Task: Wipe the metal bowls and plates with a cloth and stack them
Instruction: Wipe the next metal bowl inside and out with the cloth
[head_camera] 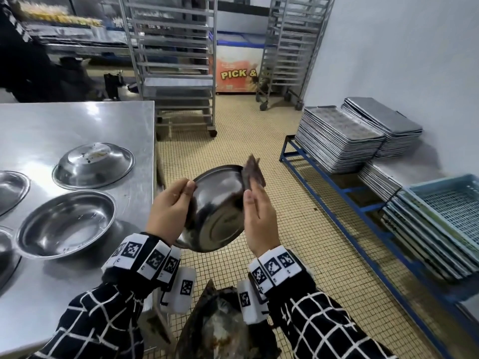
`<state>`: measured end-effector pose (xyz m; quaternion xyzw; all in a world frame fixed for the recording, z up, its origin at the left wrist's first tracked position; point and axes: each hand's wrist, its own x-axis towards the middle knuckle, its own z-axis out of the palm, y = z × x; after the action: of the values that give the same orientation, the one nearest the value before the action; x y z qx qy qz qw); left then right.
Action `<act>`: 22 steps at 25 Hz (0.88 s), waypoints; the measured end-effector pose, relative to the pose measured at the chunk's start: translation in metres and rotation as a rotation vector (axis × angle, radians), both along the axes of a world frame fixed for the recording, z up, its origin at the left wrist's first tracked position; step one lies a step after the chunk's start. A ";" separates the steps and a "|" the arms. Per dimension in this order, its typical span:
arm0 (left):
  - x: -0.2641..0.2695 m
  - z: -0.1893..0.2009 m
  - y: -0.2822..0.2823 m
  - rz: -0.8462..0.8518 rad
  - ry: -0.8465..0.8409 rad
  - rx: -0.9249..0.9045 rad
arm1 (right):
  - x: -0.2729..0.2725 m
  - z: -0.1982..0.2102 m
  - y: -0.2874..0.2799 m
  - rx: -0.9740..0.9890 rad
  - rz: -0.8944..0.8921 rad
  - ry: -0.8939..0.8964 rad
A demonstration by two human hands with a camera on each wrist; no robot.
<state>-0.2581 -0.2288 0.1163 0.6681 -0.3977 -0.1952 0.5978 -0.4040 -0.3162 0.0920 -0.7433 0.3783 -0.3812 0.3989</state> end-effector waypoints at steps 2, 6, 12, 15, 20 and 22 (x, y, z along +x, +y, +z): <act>-0.001 -0.002 -0.001 0.036 -0.110 -0.009 | 0.008 0.002 0.013 -0.213 0.073 0.034; 0.002 -0.004 -0.003 0.116 -0.088 -0.142 | 0.019 0.011 0.013 -0.406 0.006 0.006; 0.000 -0.007 0.001 0.209 0.239 -0.166 | 0.007 -0.006 -0.013 0.243 -0.130 -0.383; 0.003 -0.016 0.003 0.249 0.323 -0.151 | -0.007 -0.011 -0.018 0.379 -0.096 -0.329; 0.014 -0.043 0.005 0.054 0.193 -0.042 | -0.021 -0.003 -0.035 0.102 -0.093 -0.052; 0.010 -0.043 0.003 -0.053 0.137 -0.003 | -0.019 0.001 -0.047 -0.122 0.015 0.078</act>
<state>-0.2479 -0.2255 0.0732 0.6416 -0.3736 -0.2558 0.6192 -0.4232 -0.3634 0.0927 -0.7834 0.3639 -0.3712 0.3409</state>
